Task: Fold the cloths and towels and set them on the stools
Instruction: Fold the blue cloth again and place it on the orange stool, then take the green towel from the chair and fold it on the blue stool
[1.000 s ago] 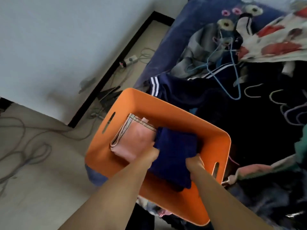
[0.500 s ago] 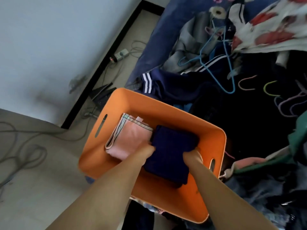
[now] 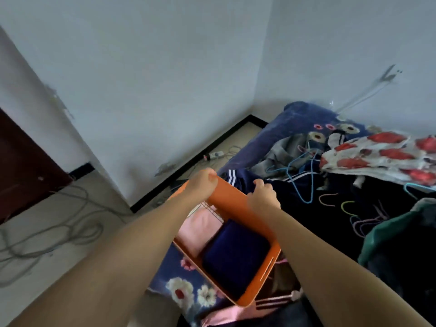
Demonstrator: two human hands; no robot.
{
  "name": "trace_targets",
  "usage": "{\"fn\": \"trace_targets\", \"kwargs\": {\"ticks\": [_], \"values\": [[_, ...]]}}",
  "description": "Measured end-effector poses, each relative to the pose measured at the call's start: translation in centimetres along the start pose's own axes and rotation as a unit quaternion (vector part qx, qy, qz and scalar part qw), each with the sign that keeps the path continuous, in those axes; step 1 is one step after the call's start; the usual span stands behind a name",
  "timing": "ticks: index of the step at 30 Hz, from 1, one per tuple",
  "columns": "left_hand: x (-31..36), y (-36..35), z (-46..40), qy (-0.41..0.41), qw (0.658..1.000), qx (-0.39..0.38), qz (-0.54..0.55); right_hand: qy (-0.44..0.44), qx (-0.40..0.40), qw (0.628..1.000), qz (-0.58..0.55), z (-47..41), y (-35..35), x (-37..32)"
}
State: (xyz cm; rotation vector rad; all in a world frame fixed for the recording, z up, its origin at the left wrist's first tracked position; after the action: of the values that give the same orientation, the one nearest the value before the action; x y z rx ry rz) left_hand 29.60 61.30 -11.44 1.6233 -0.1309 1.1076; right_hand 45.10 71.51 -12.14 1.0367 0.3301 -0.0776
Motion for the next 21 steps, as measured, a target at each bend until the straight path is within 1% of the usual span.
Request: {"fn": "trace_targets", "kwargs": {"ticks": [2,4,5,8,11,14,17,21], "values": [[4.0,4.0,3.8,-0.028,0.997,0.07,-0.023,0.094,0.061,0.994,0.008,4.3,4.2,-1.4],[6.3,5.8,4.5,-0.056,0.993,0.093,-0.043,0.151,0.107,0.982,0.028,5.9,6.7,-3.3],[7.8,7.0,6.0,-0.07,0.989,0.116,-0.058,0.183,0.134,0.973,0.031,7.8,8.2,-3.5],[11.0,10.0,10.0,-0.074,0.979,0.17,-0.086,0.254,0.192,0.947,0.042,12.5,11.4,-4.8],[12.7,13.1,13.7,-0.06,0.969,0.217,-0.103,0.308,0.223,0.923,0.053,17.1,12.7,-6.1],[12.7,16.0,16.7,-0.04,0.96,0.254,-0.114,0.348,0.246,0.902,0.071,20.9,13.0,-7.3],[11.7,18.7,20.3,-0.026,0.952,0.275,-0.131,0.387,0.26,0.879,0.098,25.1,12.2,-8.9],[8.4,23.0,24.9,0.004,0.944,0.295,-0.144,0.427,0.256,0.86,0.109,30.6,9.9,-12.0]]}}
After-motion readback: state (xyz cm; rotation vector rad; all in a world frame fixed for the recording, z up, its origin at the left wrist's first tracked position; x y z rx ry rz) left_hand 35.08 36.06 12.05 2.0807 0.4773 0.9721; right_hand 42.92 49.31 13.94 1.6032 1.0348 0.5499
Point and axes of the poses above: each hand's wrist, its own z-axis away from the middle knuckle, its own y-axis out of the back of the hand, x = y × z, the point moved 9 cm from there along -z, towards the middle knuckle, and after that the axes turned 15 degrees about -y, right-handed, at the moved point
